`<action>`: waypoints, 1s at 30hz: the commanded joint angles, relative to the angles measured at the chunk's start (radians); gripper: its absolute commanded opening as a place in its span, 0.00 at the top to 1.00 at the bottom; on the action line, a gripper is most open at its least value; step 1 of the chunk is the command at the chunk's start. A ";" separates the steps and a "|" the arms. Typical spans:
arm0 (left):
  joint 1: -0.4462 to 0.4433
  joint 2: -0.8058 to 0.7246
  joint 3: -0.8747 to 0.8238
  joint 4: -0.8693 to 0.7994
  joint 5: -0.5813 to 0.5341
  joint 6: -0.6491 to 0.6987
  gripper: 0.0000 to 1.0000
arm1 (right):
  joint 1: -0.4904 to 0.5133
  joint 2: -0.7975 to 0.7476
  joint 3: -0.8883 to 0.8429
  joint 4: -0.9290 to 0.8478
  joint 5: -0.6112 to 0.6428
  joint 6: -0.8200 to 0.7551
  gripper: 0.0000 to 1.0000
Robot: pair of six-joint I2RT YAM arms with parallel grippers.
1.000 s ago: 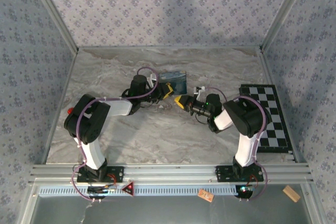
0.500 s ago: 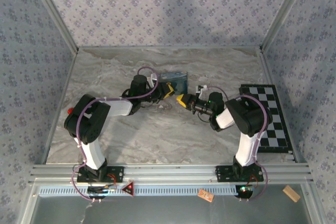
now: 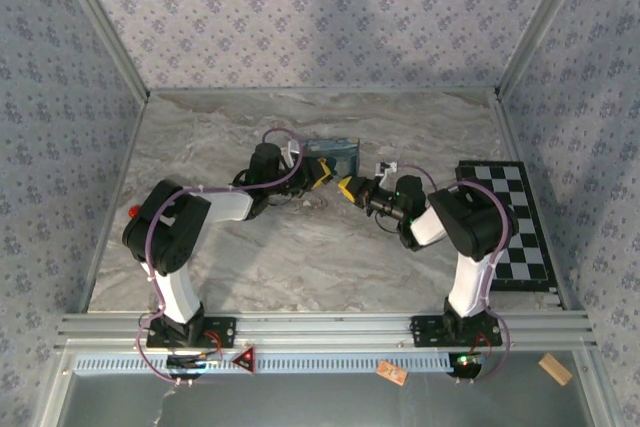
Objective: Unlock the padlock with the key
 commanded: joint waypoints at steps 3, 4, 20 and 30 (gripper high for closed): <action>-0.083 -0.055 0.031 0.075 0.226 -0.001 0.98 | 0.097 0.007 0.070 0.028 0.052 0.007 1.00; -0.083 -0.053 0.031 0.075 0.226 -0.002 0.98 | 0.101 0.006 0.070 0.029 0.055 0.008 1.00; -0.080 -0.054 0.027 0.075 0.218 -0.002 0.99 | 0.143 0.003 0.067 0.028 0.083 0.004 1.00; -0.061 -0.073 0.015 0.020 0.189 0.021 0.99 | 0.082 0.014 0.015 0.026 0.057 -0.005 0.93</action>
